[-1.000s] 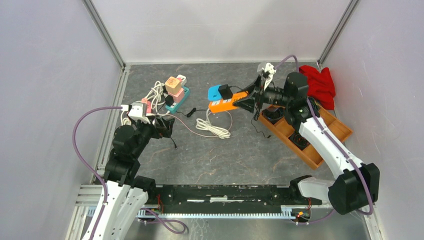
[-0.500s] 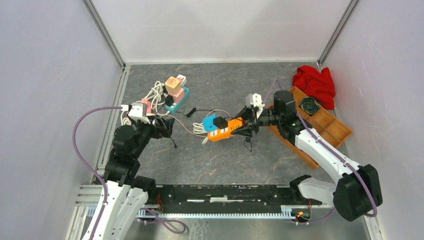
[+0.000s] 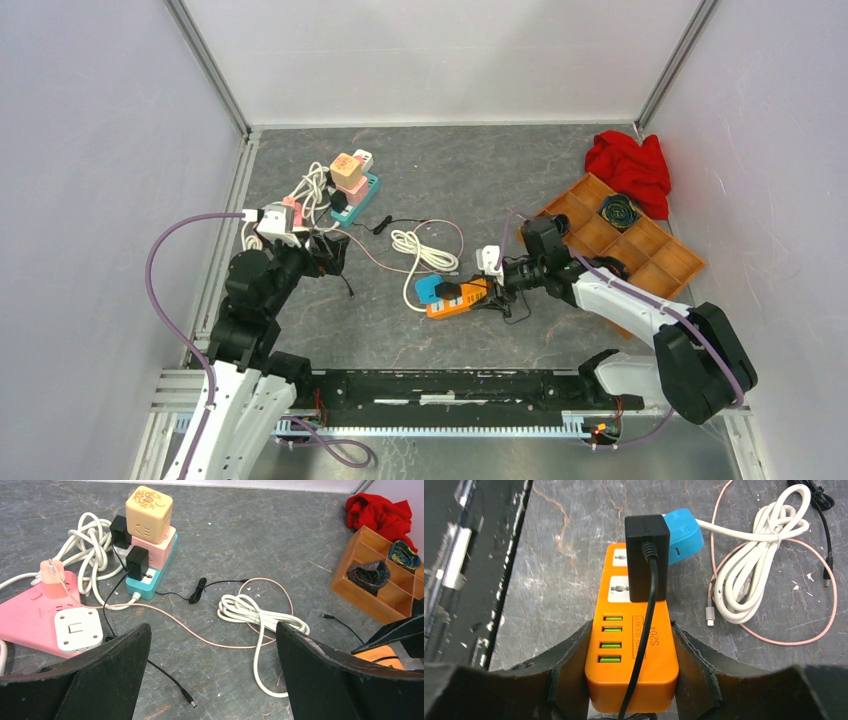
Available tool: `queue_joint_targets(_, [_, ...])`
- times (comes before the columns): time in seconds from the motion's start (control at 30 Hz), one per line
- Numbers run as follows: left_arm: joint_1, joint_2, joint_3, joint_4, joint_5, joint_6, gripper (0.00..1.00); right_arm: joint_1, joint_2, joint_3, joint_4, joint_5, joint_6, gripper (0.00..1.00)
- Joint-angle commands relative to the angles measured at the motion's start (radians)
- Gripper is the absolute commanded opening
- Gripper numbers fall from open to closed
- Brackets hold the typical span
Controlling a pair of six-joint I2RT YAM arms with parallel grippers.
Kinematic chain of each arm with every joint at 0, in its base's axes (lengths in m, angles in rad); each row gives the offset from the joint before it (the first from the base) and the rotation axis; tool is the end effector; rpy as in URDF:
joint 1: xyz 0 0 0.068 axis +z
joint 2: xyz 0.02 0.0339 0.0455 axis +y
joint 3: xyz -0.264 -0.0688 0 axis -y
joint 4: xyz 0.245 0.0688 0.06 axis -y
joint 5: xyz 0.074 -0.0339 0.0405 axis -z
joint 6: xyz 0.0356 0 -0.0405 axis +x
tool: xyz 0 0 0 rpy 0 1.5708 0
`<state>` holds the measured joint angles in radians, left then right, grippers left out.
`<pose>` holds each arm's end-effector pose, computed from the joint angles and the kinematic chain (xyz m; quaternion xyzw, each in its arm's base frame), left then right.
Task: Pull the plug off the socket
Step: Place the socket at the center of the board.
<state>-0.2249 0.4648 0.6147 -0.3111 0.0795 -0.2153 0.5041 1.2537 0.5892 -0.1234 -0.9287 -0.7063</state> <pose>0.1216 -0.0307 0.3102 0.0294 0.7610 -0.1709 0.6251 0.1918 0.1384 0.1929 -0.6107 0.5825 0.3774 0.3812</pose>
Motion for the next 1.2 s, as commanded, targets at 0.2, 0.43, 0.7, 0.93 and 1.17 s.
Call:
queue_joint_targets(0.2, [-0.002, 0.010, 0.000, 0.038, 0.000, 0.043, 1.00, 0.004, 0.014, -0.083, -0.064, 0.127, -0.333, 0.32])
queue_joint_targets(0.43, [-0.002, 0.014, 0.000, 0.038, 0.004, 0.043, 1.00, 0.003, 0.095, -0.038, -0.131, 0.162, -0.348, 0.55])
queue_joint_targets(0.7, [-0.004, 0.029, -0.002, 0.040, 0.027, 0.043, 1.00, 0.001, 0.155, 0.025, -0.181, 0.169, -0.283, 0.85])
queue_joint_targets(0.93, [-0.005, 0.070, 0.000, 0.108, 0.186, -0.053, 1.00, -0.020, 0.124, 0.080, -0.232, 0.134, -0.255, 0.98])
queue_joint_targets(1.17, [-0.005, 0.153, -0.048, 0.371, 0.462, -0.501, 1.00, -0.063, 0.081, 0.127, -0.400, 0.051, -0.427, 0.98])
